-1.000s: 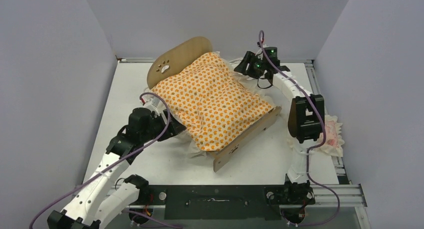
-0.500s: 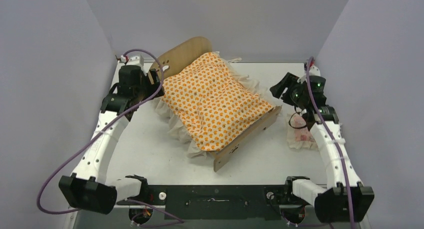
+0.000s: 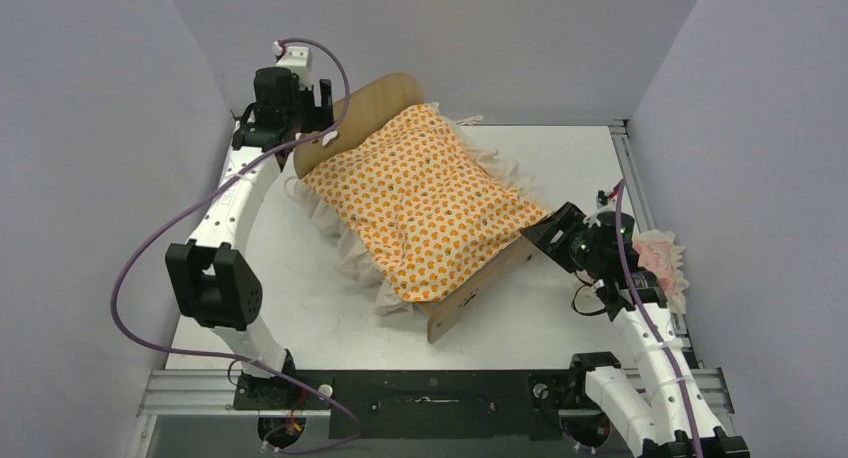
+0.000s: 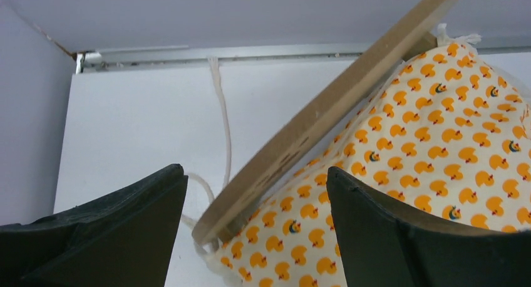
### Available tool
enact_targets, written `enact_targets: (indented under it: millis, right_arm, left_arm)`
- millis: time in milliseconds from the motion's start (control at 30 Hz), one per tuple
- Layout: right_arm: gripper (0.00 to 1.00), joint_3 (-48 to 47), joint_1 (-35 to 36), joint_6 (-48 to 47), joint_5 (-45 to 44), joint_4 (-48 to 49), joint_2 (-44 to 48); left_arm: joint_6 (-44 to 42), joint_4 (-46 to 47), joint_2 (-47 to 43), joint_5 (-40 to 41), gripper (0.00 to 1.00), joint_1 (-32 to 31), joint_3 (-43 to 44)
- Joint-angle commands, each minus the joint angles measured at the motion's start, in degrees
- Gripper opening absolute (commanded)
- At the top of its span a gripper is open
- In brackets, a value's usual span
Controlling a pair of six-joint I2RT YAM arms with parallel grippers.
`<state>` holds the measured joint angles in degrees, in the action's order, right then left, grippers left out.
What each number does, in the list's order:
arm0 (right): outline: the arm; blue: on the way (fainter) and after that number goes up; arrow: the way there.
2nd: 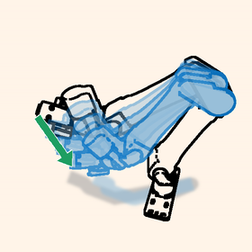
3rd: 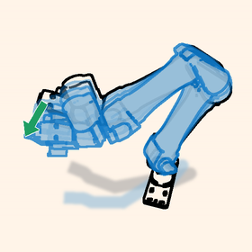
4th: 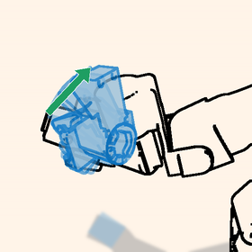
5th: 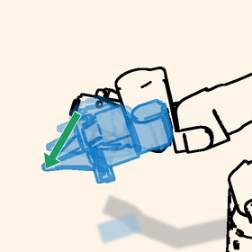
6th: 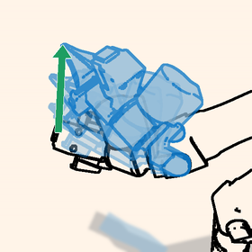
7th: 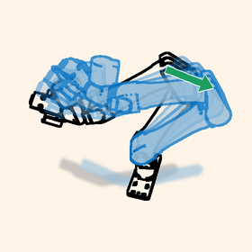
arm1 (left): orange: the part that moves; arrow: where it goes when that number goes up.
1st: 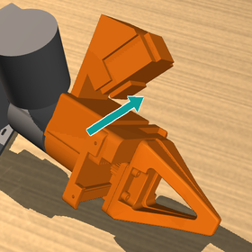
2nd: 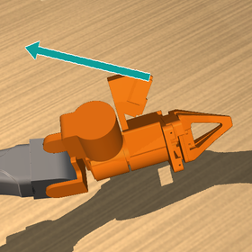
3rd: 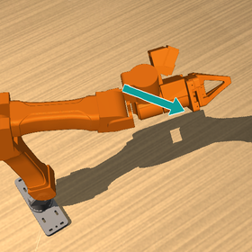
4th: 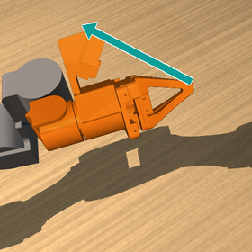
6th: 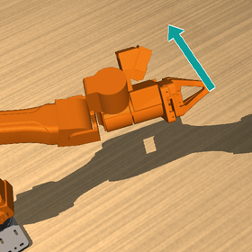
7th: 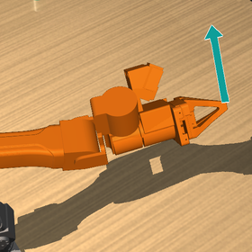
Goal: Set up the pet bed
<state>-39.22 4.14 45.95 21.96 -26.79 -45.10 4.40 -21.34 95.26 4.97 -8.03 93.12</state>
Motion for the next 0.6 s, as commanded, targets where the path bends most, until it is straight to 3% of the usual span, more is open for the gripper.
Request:
enact_targets:
  millis: [0, 100, 167, 333, 433, 567]
  right_arm:
    - [0.63, 1.1, 2.0, 4.5, 0.0, 4.2, 0.2]
    - [0.63, 1.3, 3.3, 5.0, -1.6, 6.8, -2.2]
    - [0.63, 0.9, 4.1, 5.2, -2.4, 8.9, -4.7]
    - [0.63, -1.8, 6.1, 4.1, -3.8, 14.6, -13.1]
    - [0.63, -6.5, 6.6, 1.7, -3.7, 17.0, -20.0]
    - [0.63, -14.2, 7.0, -2.2, -2.8, 20.3, -31.9]
  left_arm:
    - [-6.4, 2.6, 7.1, -6.3, 0.81, 0.6, 9.0]
    - [-6.2, 0.5, 10.7, -8.1, 0.77, 0.6, 10.8]
    - [-5.6, -1.2, 11.2, -7.9, 0.69, 0.7, 10.7]
    - [-6.5, -3.2, 5.7, -3.8, 0.29, 1.1, 5.6]
    - [-6.6, -3.3, -0.7, -0.6, 0.14, 1.5, -0.3]
    - [-5.0, -6.9, -8.9, 3.2, 0.08, 1.5, -7.7]
